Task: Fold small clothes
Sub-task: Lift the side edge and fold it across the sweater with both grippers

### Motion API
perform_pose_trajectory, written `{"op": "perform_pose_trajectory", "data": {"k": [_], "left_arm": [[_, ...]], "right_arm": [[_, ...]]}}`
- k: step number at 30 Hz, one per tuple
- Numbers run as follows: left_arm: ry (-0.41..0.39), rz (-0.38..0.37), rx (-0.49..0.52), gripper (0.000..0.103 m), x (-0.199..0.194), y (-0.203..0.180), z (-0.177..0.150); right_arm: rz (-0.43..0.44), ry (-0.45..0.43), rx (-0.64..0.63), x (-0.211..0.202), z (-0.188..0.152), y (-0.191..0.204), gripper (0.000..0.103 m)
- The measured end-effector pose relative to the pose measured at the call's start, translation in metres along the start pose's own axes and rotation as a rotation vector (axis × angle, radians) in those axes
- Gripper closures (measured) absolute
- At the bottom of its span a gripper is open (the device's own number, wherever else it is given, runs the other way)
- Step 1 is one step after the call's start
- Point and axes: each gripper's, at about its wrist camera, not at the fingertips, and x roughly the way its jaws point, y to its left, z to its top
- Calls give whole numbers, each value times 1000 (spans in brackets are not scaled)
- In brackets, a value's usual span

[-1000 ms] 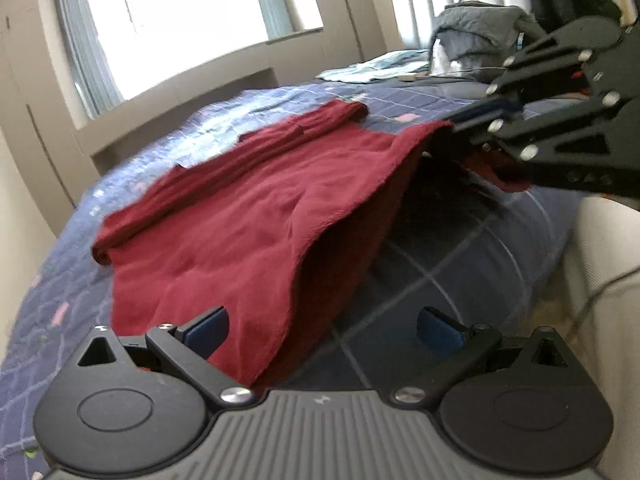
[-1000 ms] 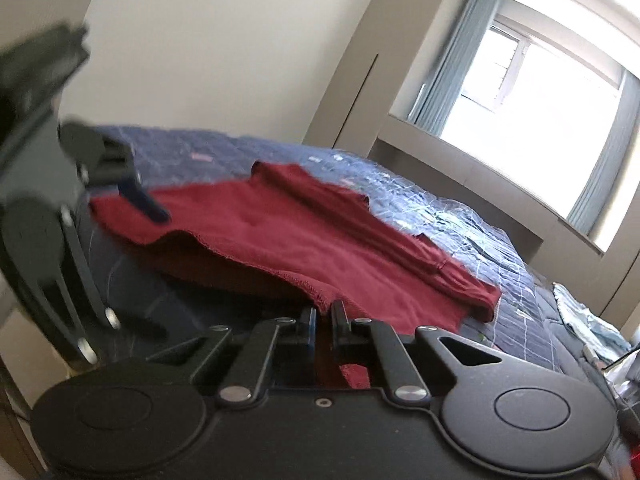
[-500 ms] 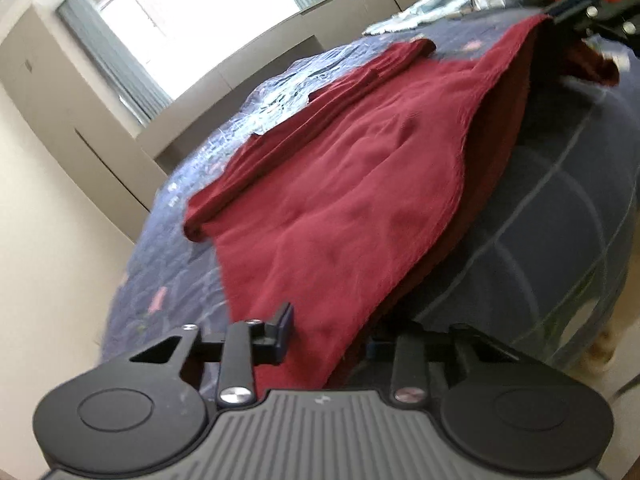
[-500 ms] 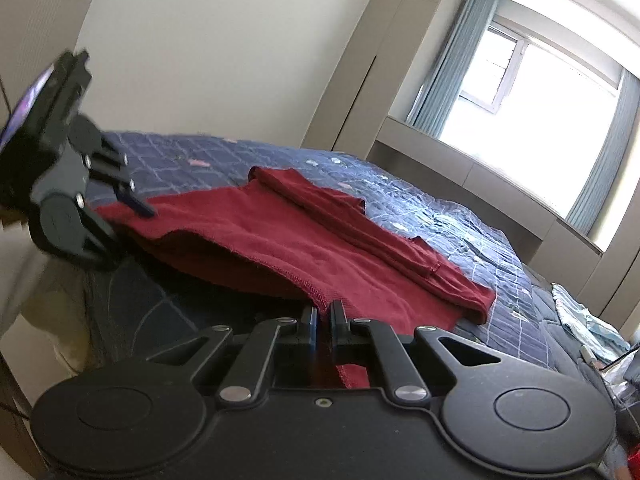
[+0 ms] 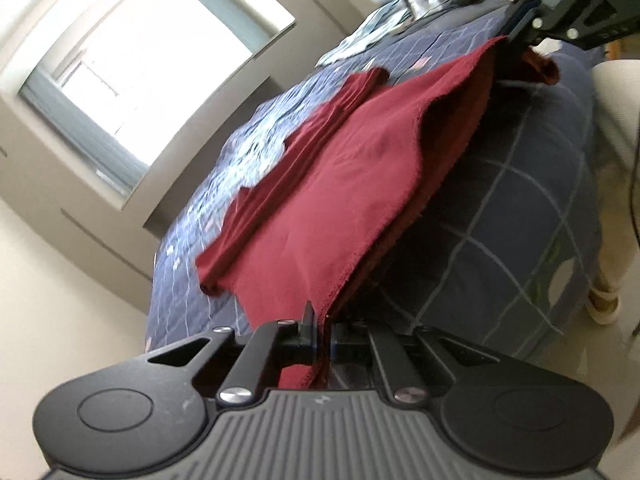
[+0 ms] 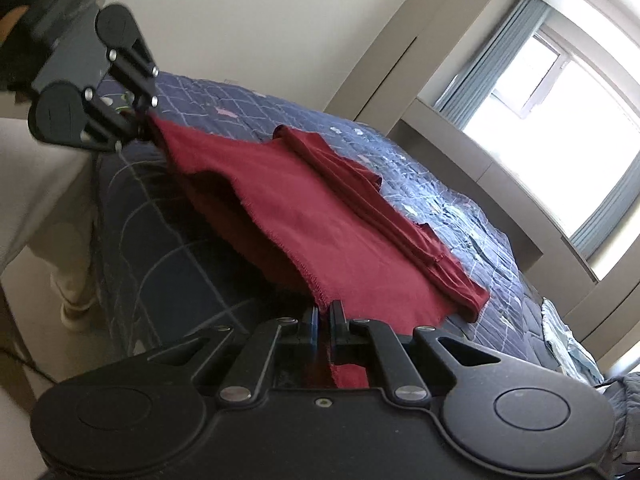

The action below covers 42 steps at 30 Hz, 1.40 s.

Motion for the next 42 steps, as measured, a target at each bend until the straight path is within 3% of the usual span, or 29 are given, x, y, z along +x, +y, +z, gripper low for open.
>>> {"op": "perform_pose_trajectory", "data": {"k": [5, 13, 18, 23, 27, 32, 38, 42], "left_arm": [[-25, -83, 19, 99, -38, 4, -4], [22, -354, 1, 99, -116, 12, -19], [45, -403, -125, 98, -112, 38, -7], [40, -364, -259, 98, -87, 92, 18], [32, -326, -299, 97, -61, 133, 48], [19, -235, -310, 96, 1, 177, 92], [101, -254, -371, 96, 103, 211, 124], [169, -315, -406, 96, 176, 220, 114]], "right_arm": [[59, 25, -32, -39, 4, 4, 99], [348, 155, 55, -116, 14, 9, 99], [407, 173, 91, -120, 31, -3, 98], [371, 127, 57, -104, 60, -42, 98], [290, 73, -6, -80, 89, -86, 97], [185, 42, -68, -22, 118, -138, 96], [157, 69, -62, 64, 132, -186, 96], [179, 111, -50, 127, 127, -206, 96]]}}
